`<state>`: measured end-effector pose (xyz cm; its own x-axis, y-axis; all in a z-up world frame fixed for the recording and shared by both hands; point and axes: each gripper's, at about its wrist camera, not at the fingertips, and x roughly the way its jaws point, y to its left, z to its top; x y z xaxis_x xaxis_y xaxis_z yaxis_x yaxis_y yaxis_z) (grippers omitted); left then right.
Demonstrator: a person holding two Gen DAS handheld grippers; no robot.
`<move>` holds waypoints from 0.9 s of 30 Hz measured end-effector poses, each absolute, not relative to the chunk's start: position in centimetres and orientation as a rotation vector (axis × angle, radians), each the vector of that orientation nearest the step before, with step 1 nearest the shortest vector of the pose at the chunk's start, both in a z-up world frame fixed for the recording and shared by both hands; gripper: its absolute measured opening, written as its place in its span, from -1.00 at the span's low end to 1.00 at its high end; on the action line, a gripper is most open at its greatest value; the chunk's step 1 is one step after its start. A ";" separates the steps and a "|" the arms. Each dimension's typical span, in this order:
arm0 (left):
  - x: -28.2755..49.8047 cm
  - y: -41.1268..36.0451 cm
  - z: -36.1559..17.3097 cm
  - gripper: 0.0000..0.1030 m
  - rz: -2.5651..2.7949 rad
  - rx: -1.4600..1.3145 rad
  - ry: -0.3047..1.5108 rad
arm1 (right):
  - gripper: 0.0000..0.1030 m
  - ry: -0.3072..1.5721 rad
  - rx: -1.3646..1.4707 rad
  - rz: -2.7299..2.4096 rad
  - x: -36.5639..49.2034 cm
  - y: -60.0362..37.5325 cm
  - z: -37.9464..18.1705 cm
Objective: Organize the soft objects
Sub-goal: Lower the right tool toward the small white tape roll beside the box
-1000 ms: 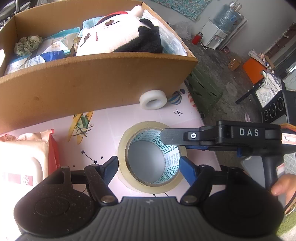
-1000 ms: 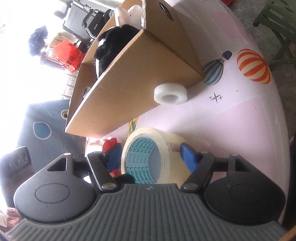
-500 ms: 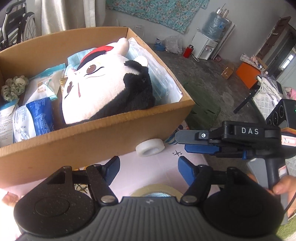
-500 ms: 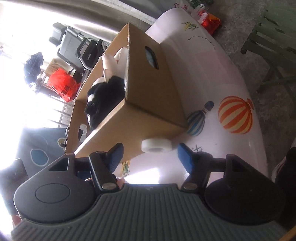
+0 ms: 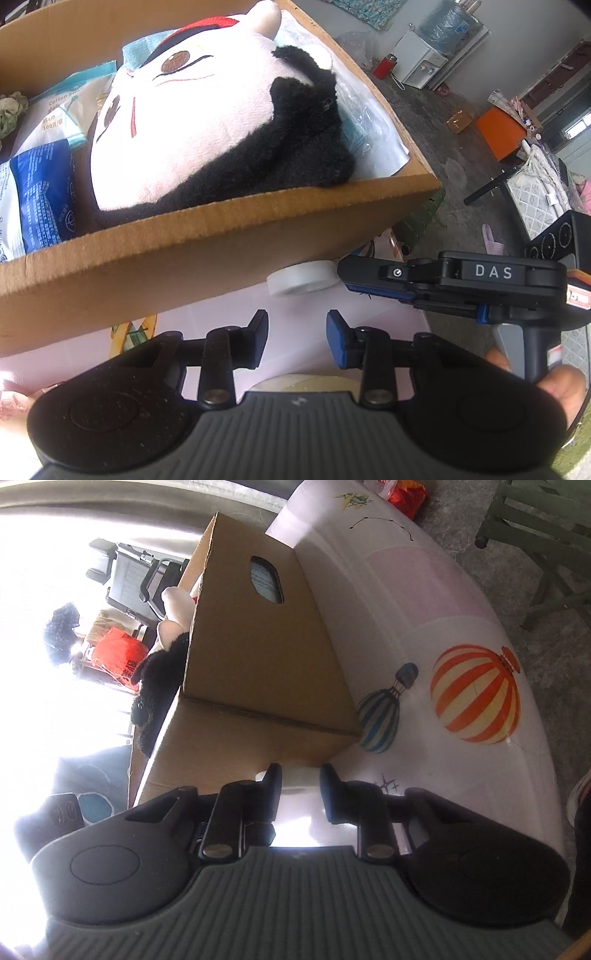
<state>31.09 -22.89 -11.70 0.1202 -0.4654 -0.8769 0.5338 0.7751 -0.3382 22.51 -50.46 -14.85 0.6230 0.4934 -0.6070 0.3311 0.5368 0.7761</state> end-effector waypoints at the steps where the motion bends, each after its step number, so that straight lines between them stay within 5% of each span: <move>1: 31.1 -22.8 -11.9 -0.35 -0.730 0.059 1.257 | -0.60 0.935 1.036 0.114 22.6 -50.5 -14.8; 27: 32.9 -20.1 -12.5 -0.37 -0.675 -0.080 1.222 | -0.47 0.967 1.070 0.166 24.4 -48.9 -15.3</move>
<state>32.88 -20.11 -12.50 0.1743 -0.5171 -0.8380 0.4338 0.8043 -0.4061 24.42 -48.87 -15.33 0.5976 0.5459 -0.5872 0.3192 0.5099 0.7989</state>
